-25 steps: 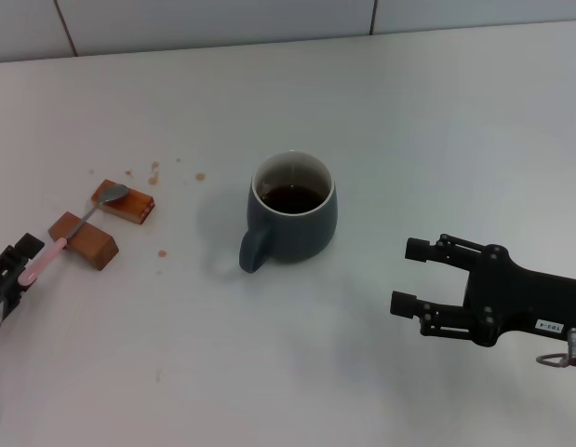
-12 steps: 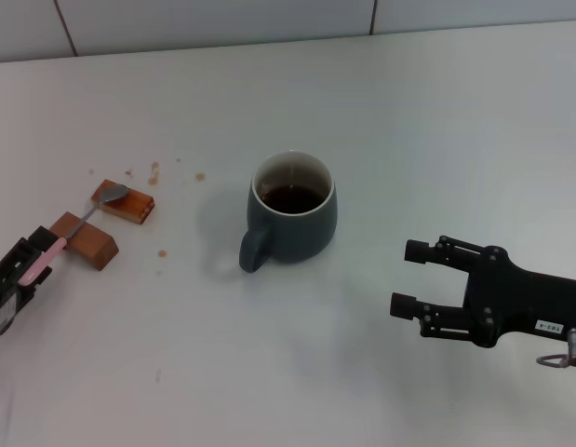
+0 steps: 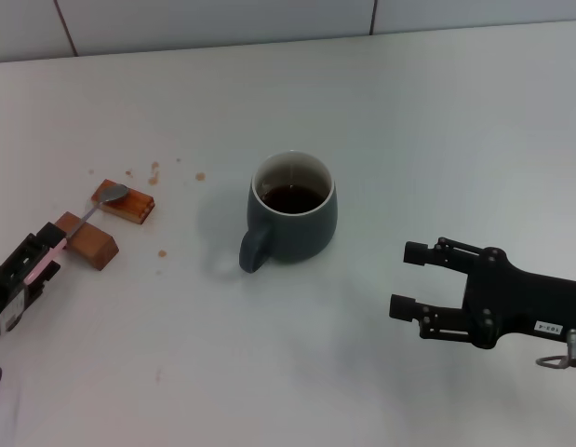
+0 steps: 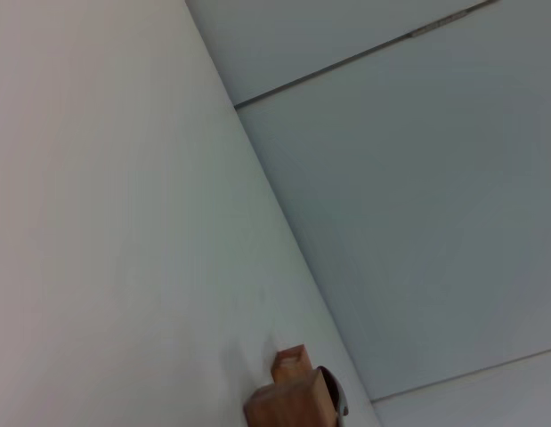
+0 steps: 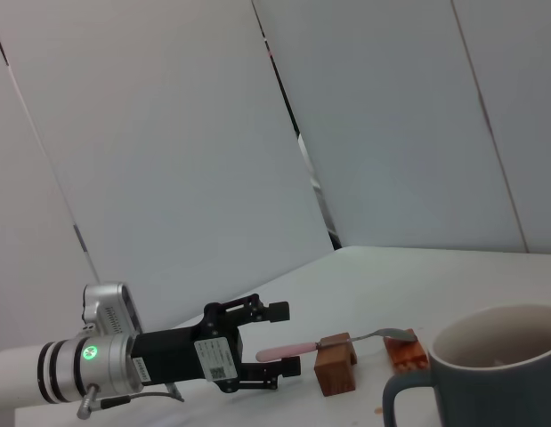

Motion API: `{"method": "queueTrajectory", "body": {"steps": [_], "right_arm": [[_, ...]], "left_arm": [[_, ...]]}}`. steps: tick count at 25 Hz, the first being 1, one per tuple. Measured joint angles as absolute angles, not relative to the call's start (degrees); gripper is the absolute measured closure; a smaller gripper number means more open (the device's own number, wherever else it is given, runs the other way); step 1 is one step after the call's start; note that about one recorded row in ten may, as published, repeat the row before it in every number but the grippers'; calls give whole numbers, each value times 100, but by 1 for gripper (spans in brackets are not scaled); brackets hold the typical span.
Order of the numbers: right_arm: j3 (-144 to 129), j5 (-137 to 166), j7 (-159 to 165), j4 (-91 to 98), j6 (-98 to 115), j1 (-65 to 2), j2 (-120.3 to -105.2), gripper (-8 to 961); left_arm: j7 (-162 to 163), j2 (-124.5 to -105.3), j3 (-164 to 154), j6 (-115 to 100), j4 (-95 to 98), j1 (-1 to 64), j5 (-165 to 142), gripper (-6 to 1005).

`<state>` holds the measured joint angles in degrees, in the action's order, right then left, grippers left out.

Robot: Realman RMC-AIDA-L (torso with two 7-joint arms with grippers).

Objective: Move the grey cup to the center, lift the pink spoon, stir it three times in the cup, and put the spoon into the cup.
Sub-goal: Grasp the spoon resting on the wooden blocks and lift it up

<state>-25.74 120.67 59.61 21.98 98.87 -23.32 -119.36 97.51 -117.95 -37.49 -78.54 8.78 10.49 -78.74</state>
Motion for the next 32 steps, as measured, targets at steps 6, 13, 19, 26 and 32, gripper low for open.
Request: {"method": "queueTrajectory", "body": {"steps": [6, 13, 19, 26, 32], "right_arm": [[-2611, 12067, 5975, 2197, 9868, -2350, -11936, 120], [-2628, 12067, 5985, 2197, 9832, -2355, -11936, 120], [-2628, 12067, 5986, 2197, 9825, -2356, -11936, 120], [-2628, 12067, 6018, 2197, 9825, -2362, -11935, 119], [-2676, 12067, 6047, 2197, 9825, -2376, -11936, 119]], "left_arm": [[9821, -11795, -3753, -7823, 829, 1069, -7875, 246], [9911, -11795, -3753, -7742, 826, 1083, -7875, 249], [9949, -11795, -3753, -7742, 826, 1090, -7875, 319], [10023, -11795, -3753, -7698, 826, 1122, -7875, 391], [10048, -11800, -3753, -7681, 826, 1126, -7875, 444]]}}
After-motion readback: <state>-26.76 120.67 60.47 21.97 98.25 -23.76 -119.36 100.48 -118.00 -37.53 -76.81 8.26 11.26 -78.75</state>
